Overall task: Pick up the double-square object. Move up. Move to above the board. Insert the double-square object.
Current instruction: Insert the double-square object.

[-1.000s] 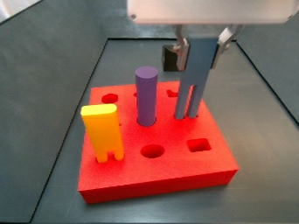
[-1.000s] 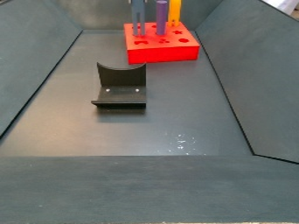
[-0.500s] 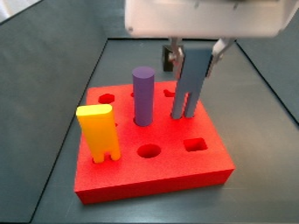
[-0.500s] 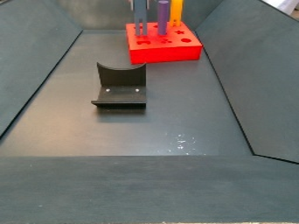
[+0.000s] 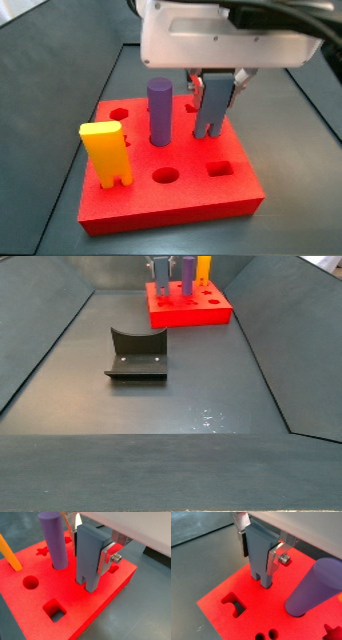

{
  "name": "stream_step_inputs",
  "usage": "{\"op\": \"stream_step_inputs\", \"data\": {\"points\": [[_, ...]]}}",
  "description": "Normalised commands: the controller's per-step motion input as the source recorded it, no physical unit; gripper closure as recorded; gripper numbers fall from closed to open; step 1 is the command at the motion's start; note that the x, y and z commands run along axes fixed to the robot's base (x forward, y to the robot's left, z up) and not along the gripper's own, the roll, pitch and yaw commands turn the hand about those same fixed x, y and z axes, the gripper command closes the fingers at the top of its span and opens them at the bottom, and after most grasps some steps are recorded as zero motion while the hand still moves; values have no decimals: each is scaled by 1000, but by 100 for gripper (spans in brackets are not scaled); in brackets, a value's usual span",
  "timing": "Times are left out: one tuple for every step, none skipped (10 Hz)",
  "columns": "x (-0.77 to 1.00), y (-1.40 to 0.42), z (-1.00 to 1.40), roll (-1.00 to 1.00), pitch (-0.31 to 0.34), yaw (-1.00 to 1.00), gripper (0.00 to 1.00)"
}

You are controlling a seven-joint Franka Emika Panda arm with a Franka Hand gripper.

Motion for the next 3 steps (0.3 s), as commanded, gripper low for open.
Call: {"op": "stream_step_inputs", "data": {"points": [[0,-26,-263,0,-56,0,100],[0,0,-171,-117,-83,0,100],[0,0,-37,-30,-53,0,100]]}}
